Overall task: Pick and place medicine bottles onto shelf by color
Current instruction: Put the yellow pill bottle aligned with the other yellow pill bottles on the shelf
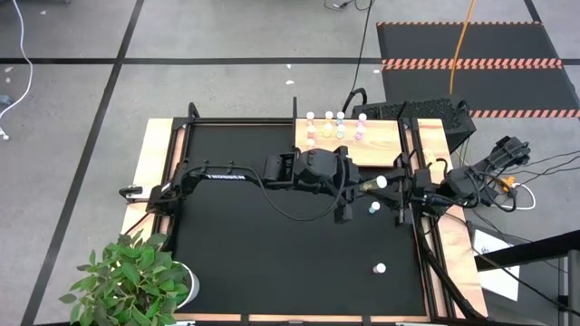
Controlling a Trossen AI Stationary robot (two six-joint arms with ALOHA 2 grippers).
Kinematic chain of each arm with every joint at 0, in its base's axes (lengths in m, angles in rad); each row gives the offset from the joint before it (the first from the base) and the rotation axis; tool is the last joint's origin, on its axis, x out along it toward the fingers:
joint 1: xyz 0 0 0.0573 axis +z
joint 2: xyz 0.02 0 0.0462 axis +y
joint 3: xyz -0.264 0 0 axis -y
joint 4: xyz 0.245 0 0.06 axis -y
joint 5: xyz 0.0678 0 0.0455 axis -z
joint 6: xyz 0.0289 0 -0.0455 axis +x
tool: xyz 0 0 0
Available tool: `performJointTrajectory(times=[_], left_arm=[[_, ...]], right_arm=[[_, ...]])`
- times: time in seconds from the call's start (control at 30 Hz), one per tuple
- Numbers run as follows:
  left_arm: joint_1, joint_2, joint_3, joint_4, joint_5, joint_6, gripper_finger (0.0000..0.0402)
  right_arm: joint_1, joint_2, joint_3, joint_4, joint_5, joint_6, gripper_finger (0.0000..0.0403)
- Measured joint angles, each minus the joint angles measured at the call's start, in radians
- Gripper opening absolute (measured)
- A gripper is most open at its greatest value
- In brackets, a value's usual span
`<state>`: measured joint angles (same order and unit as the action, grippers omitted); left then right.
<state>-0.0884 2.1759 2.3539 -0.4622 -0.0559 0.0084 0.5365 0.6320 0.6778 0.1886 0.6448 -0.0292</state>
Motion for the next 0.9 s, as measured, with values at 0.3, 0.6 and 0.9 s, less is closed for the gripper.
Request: performJointTrajectory(times=[0.3,0.6,0.9], left_arm=[[0.017,-0.014,0.001,0.025,-0.046,0.043,0.0091],[0.05,-0.013,0.002,0.07,-0.049,0.074,0.0117],[0.07,-0.013,0.001,0.077,0.041,0.112,0.0095]], right_arm=[[0.0,-0.036,0.151,-0.252,0.039,-0.033,0.0247],[0.0,0.03,0.482,-0.705,0.009,0.065,0.0255],[-0.006,0.08,0.537,-0.748,-0.046,0.047,0.0254]])
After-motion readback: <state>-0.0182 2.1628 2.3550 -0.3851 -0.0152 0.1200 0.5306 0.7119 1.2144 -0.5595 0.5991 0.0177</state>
